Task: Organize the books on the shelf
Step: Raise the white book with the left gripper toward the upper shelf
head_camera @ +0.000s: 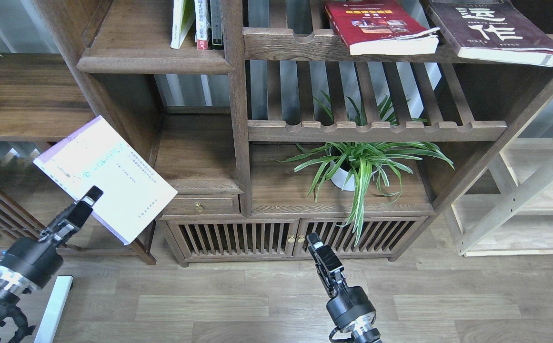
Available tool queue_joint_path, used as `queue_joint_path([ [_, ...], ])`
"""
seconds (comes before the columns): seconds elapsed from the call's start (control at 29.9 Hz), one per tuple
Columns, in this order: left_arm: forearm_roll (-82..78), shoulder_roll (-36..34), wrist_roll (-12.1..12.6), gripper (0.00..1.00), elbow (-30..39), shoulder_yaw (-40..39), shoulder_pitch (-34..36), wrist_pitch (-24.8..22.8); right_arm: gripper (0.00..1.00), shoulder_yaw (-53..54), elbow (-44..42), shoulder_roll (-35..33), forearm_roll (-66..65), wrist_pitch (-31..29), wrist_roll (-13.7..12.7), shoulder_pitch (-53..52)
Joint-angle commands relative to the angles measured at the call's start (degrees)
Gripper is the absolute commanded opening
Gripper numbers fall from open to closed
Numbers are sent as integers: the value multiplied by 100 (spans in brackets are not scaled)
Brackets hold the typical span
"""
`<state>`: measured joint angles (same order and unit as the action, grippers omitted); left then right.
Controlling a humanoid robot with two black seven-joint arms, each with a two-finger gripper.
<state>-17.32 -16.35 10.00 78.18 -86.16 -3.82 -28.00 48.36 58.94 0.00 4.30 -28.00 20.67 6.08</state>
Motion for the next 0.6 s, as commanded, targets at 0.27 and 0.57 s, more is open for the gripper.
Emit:
queue_joint_path([
  [0.27,132,263,11,7,188,-42,48,0,55,59,-14,0,1,0,-1,8],
  [0.57,106,281,11,6,839,-182,83,0,55,77,-14,0,-8,0,-10,-1],
])
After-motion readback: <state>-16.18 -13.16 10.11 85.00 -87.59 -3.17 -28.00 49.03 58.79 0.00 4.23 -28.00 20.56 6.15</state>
